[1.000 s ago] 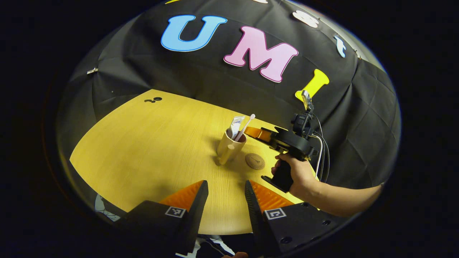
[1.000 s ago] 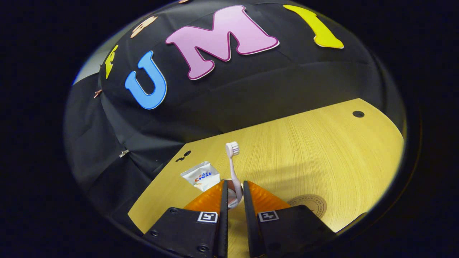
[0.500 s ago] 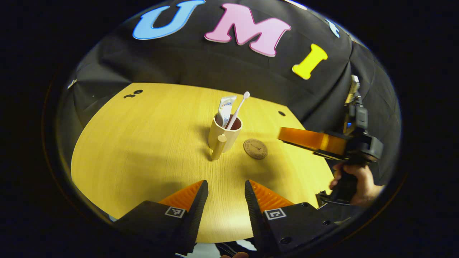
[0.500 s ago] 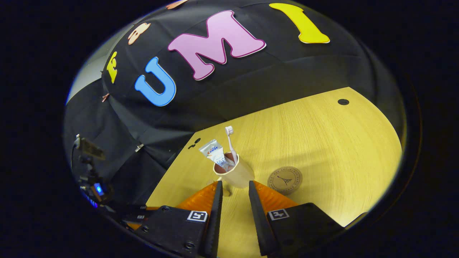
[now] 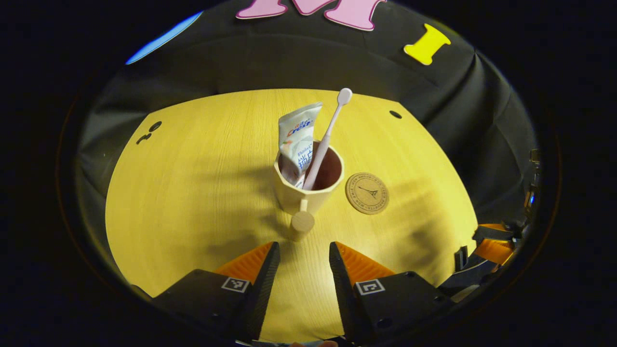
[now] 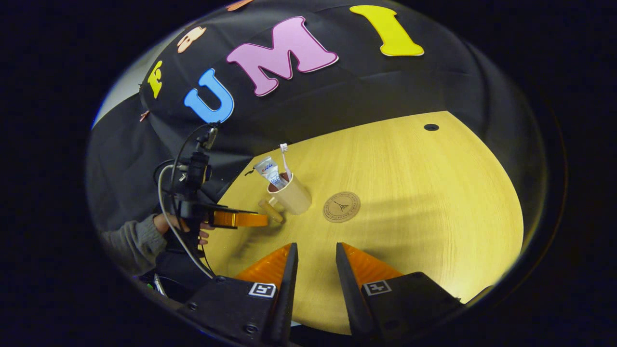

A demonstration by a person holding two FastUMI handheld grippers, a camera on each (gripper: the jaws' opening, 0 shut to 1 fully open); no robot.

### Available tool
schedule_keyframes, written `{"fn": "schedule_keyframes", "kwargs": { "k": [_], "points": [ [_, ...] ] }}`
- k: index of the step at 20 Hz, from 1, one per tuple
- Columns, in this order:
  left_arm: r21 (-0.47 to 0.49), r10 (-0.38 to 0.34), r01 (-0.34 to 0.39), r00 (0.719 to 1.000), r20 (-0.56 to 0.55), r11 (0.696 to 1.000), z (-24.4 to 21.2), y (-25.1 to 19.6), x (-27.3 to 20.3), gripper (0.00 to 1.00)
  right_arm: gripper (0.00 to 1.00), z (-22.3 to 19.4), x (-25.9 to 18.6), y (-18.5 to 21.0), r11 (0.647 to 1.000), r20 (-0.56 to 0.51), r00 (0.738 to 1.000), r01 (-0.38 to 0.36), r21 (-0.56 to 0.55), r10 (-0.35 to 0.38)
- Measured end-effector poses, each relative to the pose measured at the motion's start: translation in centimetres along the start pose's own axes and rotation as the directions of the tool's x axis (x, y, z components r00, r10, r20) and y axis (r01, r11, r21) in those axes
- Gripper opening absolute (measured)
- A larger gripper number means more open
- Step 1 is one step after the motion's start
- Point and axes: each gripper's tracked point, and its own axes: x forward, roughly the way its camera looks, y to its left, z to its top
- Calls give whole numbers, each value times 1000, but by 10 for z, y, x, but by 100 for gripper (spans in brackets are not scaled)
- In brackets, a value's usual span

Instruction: Put the toothbrush and toothpaste on the desktop into the cup, then pick up the cup and place it on the coaster on the desktop.

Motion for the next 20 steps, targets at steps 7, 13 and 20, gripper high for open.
{"fn": "schedule_keyframes", "kwargs": {
  "k": [7,13,20],
  "points": [
    [69,53,-45,992,-117,997,13,6,33,65,51,-9,-19,-34,994,2,998,59,92,-59],
    [105,95,-74,973,-209,992,17,11,50,62,51,-23,-31,-56,985,-18,995,95,142,-94],
    [119,130,-103,958,-255,988,11,11,61,39,51,-20,-42,-67,981,-21,995,103,165,-101]
  ]
}}
